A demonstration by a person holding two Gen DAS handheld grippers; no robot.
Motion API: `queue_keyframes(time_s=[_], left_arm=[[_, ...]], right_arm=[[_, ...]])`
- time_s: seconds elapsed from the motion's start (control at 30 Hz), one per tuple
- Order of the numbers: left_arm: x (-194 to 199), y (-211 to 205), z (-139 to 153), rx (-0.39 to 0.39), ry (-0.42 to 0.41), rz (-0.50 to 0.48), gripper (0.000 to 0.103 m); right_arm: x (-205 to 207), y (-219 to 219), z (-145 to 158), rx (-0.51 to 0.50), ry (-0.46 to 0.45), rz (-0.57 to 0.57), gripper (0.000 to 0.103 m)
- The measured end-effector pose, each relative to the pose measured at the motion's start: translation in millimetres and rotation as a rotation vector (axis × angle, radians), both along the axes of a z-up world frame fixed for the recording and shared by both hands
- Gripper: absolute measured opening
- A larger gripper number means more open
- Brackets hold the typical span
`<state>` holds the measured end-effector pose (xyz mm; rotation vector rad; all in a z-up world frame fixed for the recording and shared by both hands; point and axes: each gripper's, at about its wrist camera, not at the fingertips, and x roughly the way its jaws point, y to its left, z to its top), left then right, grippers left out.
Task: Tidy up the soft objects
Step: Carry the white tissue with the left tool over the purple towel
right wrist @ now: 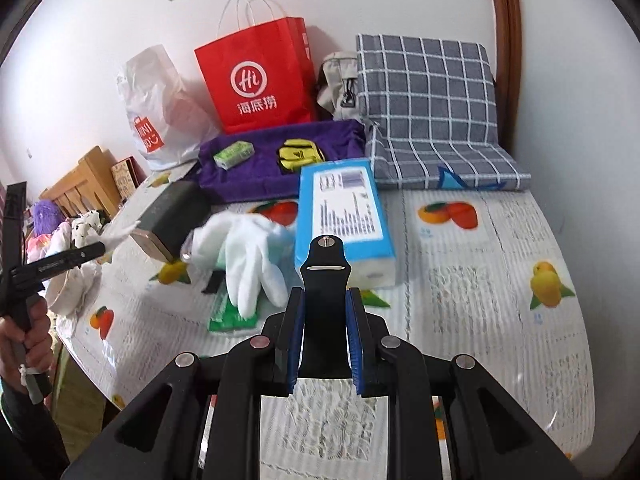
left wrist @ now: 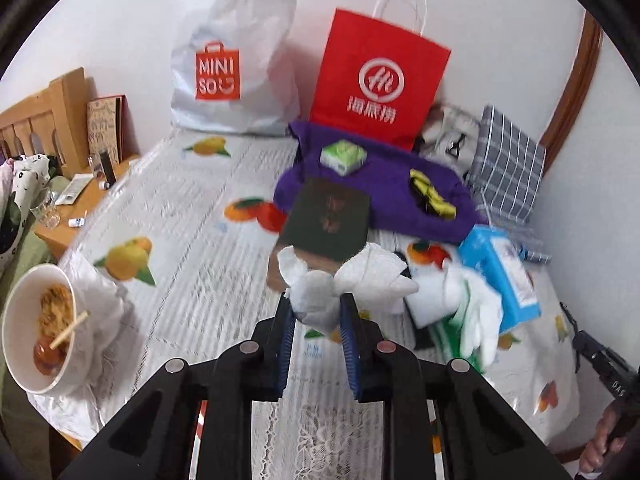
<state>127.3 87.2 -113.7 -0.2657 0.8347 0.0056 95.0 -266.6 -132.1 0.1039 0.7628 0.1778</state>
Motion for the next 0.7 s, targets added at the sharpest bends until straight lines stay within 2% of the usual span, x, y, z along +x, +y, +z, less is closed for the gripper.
queue_keyframes(time_s=[0.3,0.7], left_arm=[[35.4,-1.8,8.0,-0.014,0.01,0.011,0.021],[93.3,-7.2,9.7,-0.006,0.031,0.018,0.021]], right_arm=[[38.3,8.9,26.6,0.034,-0.043,0.021,0.021],[105.6,16.0,42.0,0.044,-0.059,0.033,0.021]])
